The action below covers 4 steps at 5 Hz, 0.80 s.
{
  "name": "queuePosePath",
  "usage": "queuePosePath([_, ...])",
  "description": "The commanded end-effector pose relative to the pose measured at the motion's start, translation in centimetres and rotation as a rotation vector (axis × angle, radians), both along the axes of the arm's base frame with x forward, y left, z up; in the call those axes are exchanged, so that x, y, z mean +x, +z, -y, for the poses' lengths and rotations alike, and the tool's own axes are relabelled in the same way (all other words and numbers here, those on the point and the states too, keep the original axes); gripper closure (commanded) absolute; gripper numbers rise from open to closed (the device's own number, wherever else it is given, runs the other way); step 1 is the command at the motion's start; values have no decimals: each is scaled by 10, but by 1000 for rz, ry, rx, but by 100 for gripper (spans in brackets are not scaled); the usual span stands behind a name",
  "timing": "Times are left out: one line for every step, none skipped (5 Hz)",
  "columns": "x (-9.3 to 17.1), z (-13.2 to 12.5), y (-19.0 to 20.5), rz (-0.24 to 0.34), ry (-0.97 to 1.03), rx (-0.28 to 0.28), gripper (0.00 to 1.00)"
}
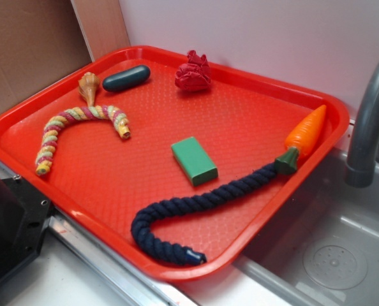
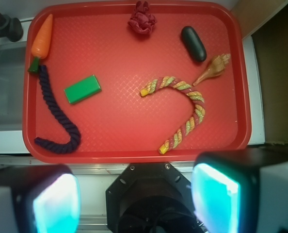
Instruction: Grab the red paper.
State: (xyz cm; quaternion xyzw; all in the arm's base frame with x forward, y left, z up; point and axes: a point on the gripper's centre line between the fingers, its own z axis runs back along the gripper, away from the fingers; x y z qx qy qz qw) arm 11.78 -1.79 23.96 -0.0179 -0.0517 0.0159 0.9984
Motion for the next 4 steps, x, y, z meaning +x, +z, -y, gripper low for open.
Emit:
queuePosePath([0,0,0,0,0,0,0])
queuePosePath([50,-21,-50,54,44,-20,0])
queuePosePath([93,-25,-73,96,8,-18,0])
queuePosePath([130,-24,-98,151,-21,-16,0])
